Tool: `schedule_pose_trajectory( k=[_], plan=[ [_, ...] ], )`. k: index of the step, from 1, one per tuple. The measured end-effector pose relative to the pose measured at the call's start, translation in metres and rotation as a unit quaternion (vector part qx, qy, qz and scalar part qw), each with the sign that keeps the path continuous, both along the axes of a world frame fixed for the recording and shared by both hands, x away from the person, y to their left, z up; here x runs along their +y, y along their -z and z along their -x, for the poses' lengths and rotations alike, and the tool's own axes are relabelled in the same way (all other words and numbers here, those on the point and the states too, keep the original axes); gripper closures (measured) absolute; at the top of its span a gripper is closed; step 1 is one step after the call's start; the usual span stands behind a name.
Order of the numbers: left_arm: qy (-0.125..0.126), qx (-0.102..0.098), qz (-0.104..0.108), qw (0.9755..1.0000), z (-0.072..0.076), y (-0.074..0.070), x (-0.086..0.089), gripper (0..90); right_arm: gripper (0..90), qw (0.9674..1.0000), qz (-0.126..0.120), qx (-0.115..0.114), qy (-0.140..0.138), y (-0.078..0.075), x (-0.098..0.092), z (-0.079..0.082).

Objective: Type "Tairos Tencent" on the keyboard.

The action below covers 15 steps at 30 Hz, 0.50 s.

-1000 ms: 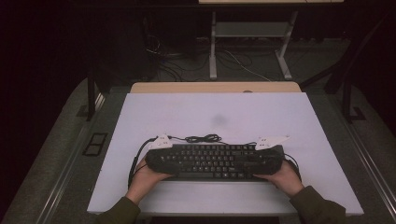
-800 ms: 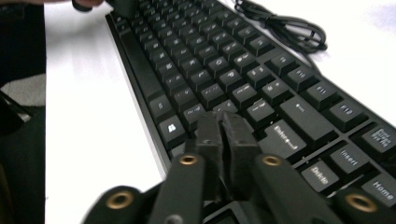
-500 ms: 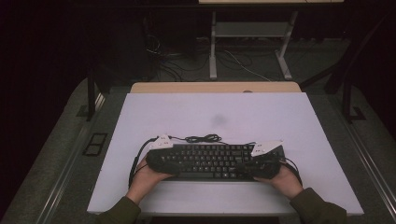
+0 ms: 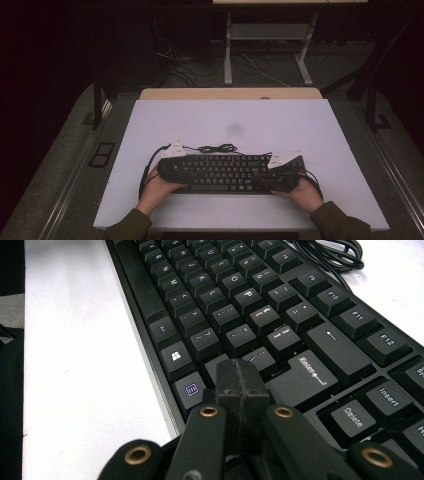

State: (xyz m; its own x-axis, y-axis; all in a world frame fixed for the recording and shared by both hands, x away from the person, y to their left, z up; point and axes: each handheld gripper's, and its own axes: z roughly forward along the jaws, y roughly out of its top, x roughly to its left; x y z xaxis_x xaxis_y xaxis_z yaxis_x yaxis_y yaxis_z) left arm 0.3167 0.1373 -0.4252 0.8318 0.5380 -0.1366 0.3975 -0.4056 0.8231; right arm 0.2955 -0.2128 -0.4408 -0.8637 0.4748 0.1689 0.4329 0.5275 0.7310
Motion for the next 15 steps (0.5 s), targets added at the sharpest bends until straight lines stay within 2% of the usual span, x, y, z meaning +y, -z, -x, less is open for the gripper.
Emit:
schedule_pose_trajectory(
  k=[6,15],
  plan=[
    [0.003,-0.005,-0.005,1.0000,-0.003,-0.002,-0.004,49.1,89.3,1.0000,0.000,0.001,0.000,0.000,0.000,0.000],
    [0.013,-0.001,-0.033,0.9994,-0.007,0.000,-0.011,78.3,89.3,1.0000,-0.001,0.001,0.000,0.000,0.000,0.000]
  ],
)
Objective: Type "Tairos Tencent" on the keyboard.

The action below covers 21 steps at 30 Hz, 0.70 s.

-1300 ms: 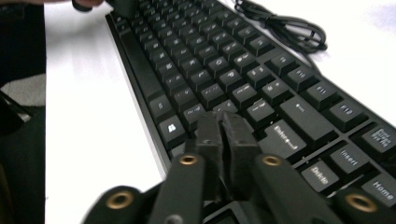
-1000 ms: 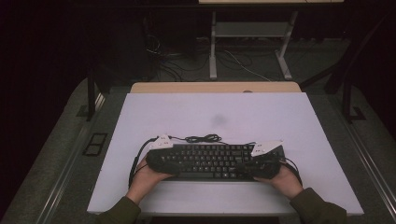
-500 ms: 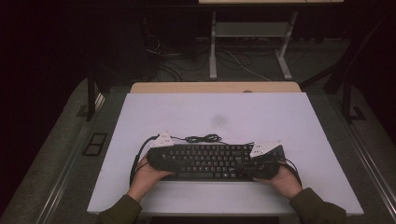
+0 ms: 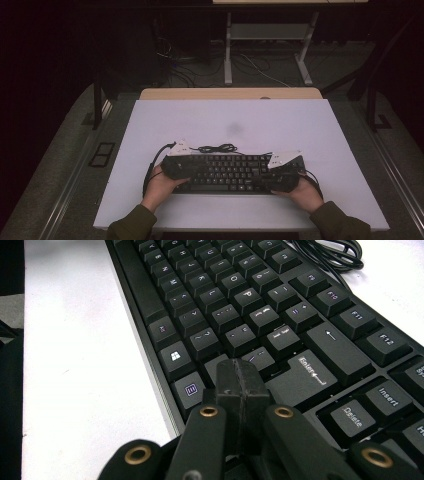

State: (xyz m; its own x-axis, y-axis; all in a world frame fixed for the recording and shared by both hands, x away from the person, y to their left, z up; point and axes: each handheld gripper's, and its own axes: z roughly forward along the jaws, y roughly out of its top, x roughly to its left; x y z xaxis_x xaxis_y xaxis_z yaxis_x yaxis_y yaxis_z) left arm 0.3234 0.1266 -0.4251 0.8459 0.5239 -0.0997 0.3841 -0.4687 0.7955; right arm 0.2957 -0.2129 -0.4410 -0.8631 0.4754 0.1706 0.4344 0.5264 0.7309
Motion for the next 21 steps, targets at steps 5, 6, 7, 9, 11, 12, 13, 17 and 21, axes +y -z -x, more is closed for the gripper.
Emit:
schedule_pose_trajectory(
  k=[5,6,7,9,11,12,13,17,21],
  plan=[
    [0.001,0.008,-0.004,1.0000,-0.0036,0.0022,-0.0016,89.2,89.3,1.0000,0.000,-0.001,0.000,0.0001,0.0000,0.0001],
    [0.000,0.011,-0.004,0.9999,-0.0040,0.0025,-0.0023,89.2,89.3,1.0000,0.000,-0.001,0.000,0.0001,0.0000,0.0001],
    [0.001,0.012,-0.003,0.9999,-0.0046,0.0031,-0.0030,89.2,89.3,1.0000,-0.001,-0.001,0.001,0.0001,0.0000,0.0001],
    [0.002,0.012,-0.007,0.9999,-0.0051,0.0040,-0.0046,89.3,89.3,1.0000,0.000,-0.001,0.001,0.0000,0.0001,0.0004],
    [0.006,0.013,-0.015,0.9998,-0.0056,0.0050,-0.0051,89.3,89.3,1.0000,0.001,-0.002,0.002,-0.0002,0.0001,0.0006],
    [0.003,0.015,-0.013,0.9998,-0.0052,0.0059,-0.0060,89.3,89.3,1.0000,0.001,-0.002,0.002,-0.0002,-0.0001,0.0006],
    [0.004,0.015,-0.015,0.9998,-0.0055,0.0065,-0.0063,89.3,89.3,1.0000,0.001,-0.002,0.002,-0.0001,-0.0004,0.0005],
    [0.005,0.018,-0.025,0.9995,-0.0062,0.0098,-0.0070,89.3,89.3,1.0000,0.001,-0.003,0.003,-0.0002,-0.0003,0.0005],
    [0.003,0.018,-0.023,0.9996,-0.0062,0.0104,-0.0072,89.3,89.3,1.0000,0.002,-0.003,0.003,-0.0002,-0.0002,0.0006]
  ],
)
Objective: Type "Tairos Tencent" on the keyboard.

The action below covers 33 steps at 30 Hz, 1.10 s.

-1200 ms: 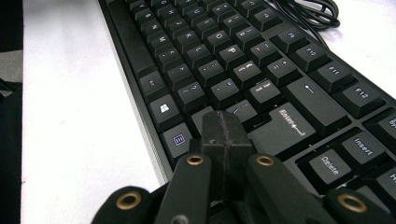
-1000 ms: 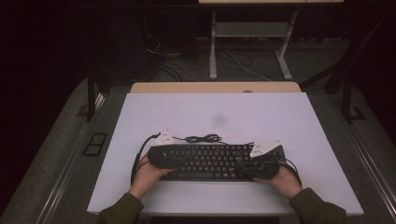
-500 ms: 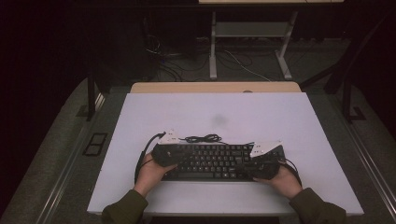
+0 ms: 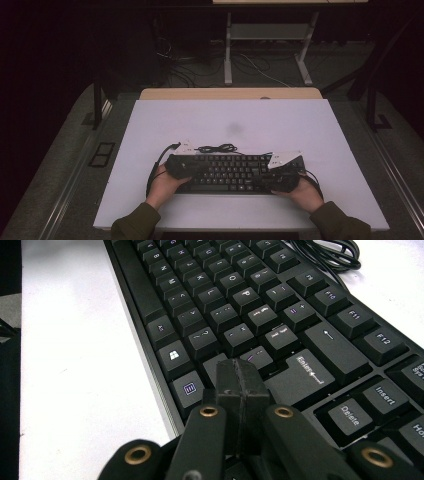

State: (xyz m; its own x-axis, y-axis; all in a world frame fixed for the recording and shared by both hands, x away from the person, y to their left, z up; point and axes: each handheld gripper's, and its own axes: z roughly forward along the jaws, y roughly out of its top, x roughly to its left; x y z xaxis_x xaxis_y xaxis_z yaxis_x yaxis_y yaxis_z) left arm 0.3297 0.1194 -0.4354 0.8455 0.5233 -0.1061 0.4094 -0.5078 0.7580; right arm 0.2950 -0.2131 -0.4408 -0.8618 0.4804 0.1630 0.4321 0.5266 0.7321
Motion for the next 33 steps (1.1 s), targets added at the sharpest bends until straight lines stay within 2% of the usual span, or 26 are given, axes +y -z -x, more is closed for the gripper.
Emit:
schedule_pose_trajectory(
  k=[2,4,7,16,23,33],
  plan=[
    [0.002,0.002,-0.005,1.0000,0.000,0.002,-0.001,89.3,89.3,1.0000,0.000,0.000,0.000,0.000,0.000,0.000],
    [0.001,0.005,0.001,1.0000,0.000,0.002,0.000,89.3,89.3,1.0000,0.000,0.000,0.000,0.000,0.000,0.000],
    [0.001,0.001,-0.004,1.0000,0.000,0.001,0.000,89.3,89.3,1.0000,0.001,0.000,0.001,0.000,0.000,0.000],
    [-0.002,-0.002,0.014,0.9999,0.002,-0.006,0.004,88.3,89.3,1.0000,0.001,-0.001,0.000,0.000,0.000,0.000],
    [-0.012,0.004,0.030,0.9995,0.006,-0.009,0.010,73.0,89.3,1.0000,0.000,0.000,0.000,0.000,0.000,0.000],
    [-0.012,0.007,0.041,0.9991,0.013,-0.010,0.023,44.0,89.3,1.0000,0.001,-0.001,0.000,0.000,0.000,0.000]
  ],
)
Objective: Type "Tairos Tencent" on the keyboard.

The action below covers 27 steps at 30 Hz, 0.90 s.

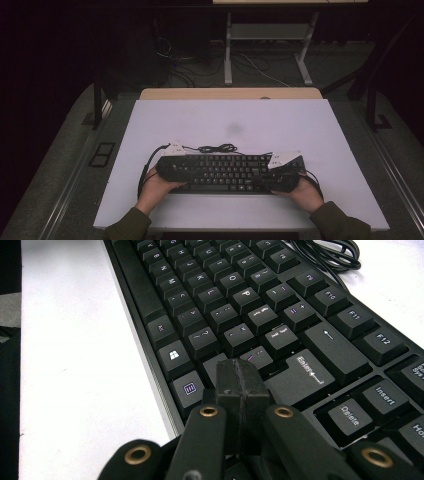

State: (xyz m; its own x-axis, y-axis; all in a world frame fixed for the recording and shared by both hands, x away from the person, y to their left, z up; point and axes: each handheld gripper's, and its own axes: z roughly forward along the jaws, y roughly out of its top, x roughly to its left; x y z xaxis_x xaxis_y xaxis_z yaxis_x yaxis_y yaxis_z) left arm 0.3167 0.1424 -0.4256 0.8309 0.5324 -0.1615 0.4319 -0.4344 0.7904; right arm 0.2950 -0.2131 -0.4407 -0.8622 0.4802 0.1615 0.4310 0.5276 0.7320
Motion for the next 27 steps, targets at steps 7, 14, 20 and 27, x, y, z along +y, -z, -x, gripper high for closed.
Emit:
schedule_pose_trajectory(
  k=[7,14,20,27],
  plan=[
    [-0.006,-0.002,0.000,1.0000,0.006,0.001,0.006,27.9,89.3,1.0000,0.000,-0.001,-0.001,0.000,0.000,0.000],
    [-0.009,-0.002,0.004,0.9999,0.010,0.002,0.012,25.9,87.4,0.9999,-0.010,0.000,0.004,-0.003,-0.003,-0.002],
    [-0.017,-0.006,0.014,0.9997,0.012,-0.001,0.016,25.8,81.6,0.9992,-0.036,-0.011,0.010,-0.011,-0.007,-0.002],
    [-0.017,-0.007,0.015,0.9997,0.013,-0.001,0.018,25.7,54.7,0.9978,-0.063,-0.013,0.016,-0.017,-0.007,-0.006]
  ],
)
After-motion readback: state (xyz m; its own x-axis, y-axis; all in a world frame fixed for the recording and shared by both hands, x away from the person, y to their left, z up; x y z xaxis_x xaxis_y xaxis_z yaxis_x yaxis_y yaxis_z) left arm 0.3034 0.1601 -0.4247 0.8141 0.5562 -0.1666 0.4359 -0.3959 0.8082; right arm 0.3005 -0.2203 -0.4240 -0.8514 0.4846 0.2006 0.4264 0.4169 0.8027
